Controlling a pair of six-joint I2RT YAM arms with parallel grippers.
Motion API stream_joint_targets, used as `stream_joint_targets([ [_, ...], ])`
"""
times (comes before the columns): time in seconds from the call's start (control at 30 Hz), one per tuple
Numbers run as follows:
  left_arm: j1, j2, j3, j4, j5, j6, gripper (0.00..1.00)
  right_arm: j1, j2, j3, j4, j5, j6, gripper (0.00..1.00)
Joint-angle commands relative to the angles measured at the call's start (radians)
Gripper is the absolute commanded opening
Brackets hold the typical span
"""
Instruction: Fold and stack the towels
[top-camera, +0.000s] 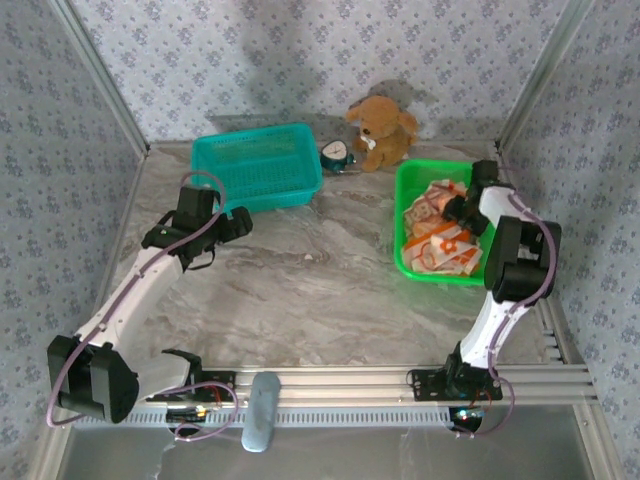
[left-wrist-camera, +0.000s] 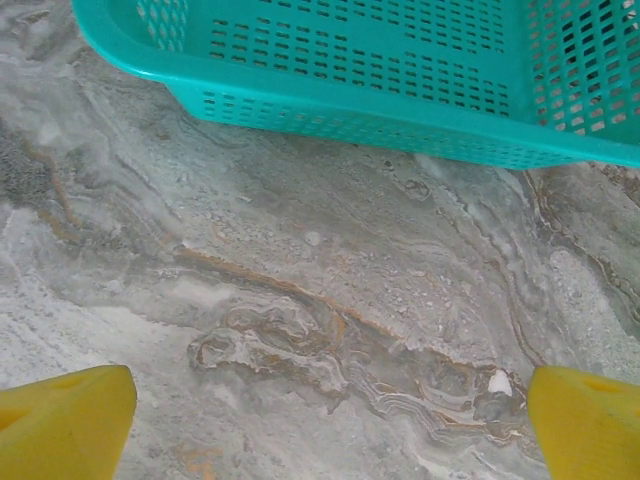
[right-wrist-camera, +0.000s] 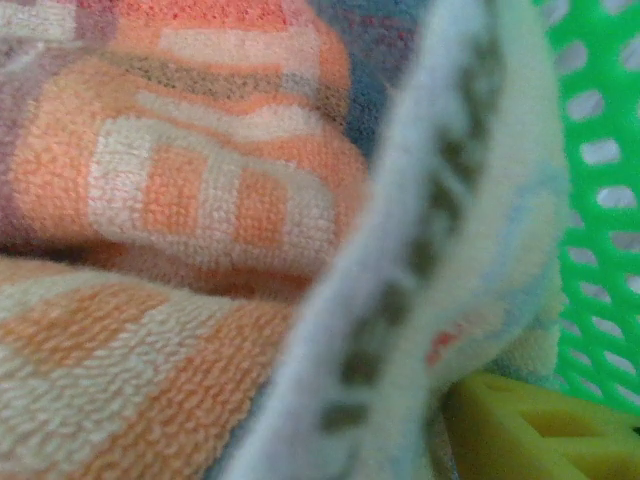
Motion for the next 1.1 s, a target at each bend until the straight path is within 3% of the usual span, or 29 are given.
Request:
stream_joint_targets([
  [0.0,-0.006,0.008,0.055,-0.051,-0.035,-0.003,1.00,-0.027,0.106,0.150,-0.089,-0.013,-0.047,0.68],
  [0.23,-0.007,0.033,0.087,-0.073,-0.049,0.001,1.00,-0.059,0.325,0.561,-0.230,0.049,-0.135,0.71],
  [0.37,-0.010,0.058,0.113,-0.076,-0.047,0.002,1.00,-0.055,0.294,0.637,-0.264,0.039,-0.123,0.76],
  [0.43,-0.009,0.065,0.115,-0.063,-0.044,-0.002,1.00,-0.032,0.241,0.611,-0.266,0.057,-0.110,0.84],
  [0.57,-0.010,0.066,0.091,-0.021,-0.040,-0.007,1.00,0.019,0.117,0.494,-0.250,0.111,-0.087,0.85],
  [0.9,-0.010,0.093,0.075,0.019,-0.022,0.001,1.00,0.128,-0.057,0.151,-0.217,0.132,-0.003,0.78],
  [1.0,-0.010,0.089,0.081,0.005,-0.022,0.012,1.00,0.127,-0.045,0.097,-0.206,0.135,0.010,0.71],
  [1.07,-0.010,0.085,0.087,-0.008,-0.024,0.020,1.00,0.128,-0.042,0.078,-0.194,0.136,0.008,0.56],
])
